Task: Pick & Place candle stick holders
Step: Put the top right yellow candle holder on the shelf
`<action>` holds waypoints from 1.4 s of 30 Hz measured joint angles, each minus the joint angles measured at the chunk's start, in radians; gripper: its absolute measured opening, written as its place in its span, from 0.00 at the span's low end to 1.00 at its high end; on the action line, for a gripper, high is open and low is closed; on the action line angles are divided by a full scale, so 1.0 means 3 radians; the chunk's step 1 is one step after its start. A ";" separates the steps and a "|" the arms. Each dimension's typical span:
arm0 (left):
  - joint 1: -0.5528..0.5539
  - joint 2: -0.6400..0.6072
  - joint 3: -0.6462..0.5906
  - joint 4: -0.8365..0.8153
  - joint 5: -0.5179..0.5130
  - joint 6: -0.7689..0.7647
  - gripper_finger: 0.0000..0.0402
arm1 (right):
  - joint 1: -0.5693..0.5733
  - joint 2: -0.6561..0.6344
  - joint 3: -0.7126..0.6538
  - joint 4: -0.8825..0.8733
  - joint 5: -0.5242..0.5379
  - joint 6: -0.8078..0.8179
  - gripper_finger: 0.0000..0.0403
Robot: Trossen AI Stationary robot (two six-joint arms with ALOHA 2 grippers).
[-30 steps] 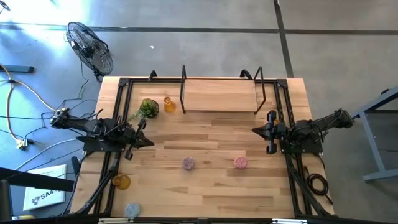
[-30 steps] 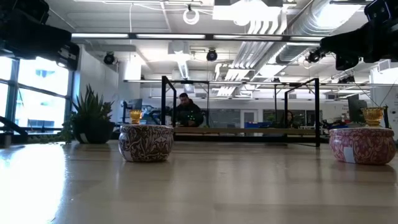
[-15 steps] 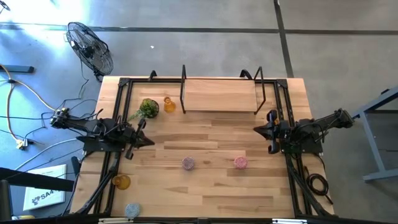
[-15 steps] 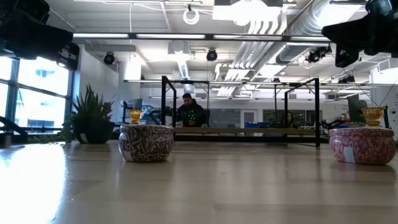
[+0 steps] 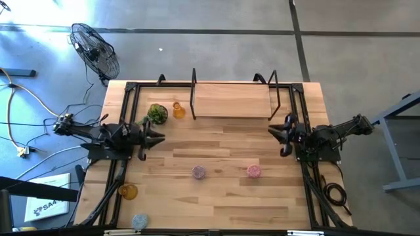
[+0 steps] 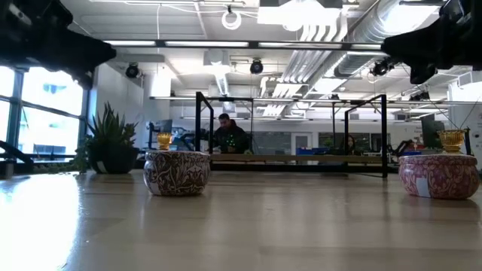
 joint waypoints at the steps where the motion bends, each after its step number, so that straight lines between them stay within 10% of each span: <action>1: 0.0000 -0.0001 0.0000 0.0054 -0.0094 -0.0034 0.27 | 0.0000 0.0000 0.0001 0.0003 0.0104 -0.0045 0.27; 9: 0.0000 0.0000 0.0000 0.0239 -0.0435 -0.0024 0.65 | 0.0000 0.0006 0.0155 0.0149 0.0678 -0.0476 0.58; 16: 0.0000 0.0000 0.0000 0.0499 -0.0472 -0.0020 0.79 | 0.0111 0.0394 0.0942 -0.0240 0.0707 -0.0776 0.62; 21: 0.0000 0.0000 0.0000 0.0482 -0.0474 -0.0014 0.80 | 0.0234 0.1107 0.1970 -0.1487 0.1396 -0.0381 0.62; 25: 0.0000 0.0000 0.0000 0.0477 -0.0475 -0.0009 0.80 | 0.0270 0.1761 0.2930 -0.3171 0.1725 0.0951 0.62; 32: 0.0000 0.0000 -0.0001 0.0328 -0.0475 -0.0006 0.80 | 0.0026 0.2823 0.4207 -0.5516 0.0838 0.3165 0.61; 42: 0.0000 -0.0001 -0.0001 0.0250 -0.0470 -0.0057 0.80 | -0.0755 0.3555 0.4770 -0.5929 -0.0556 0.3305 0.61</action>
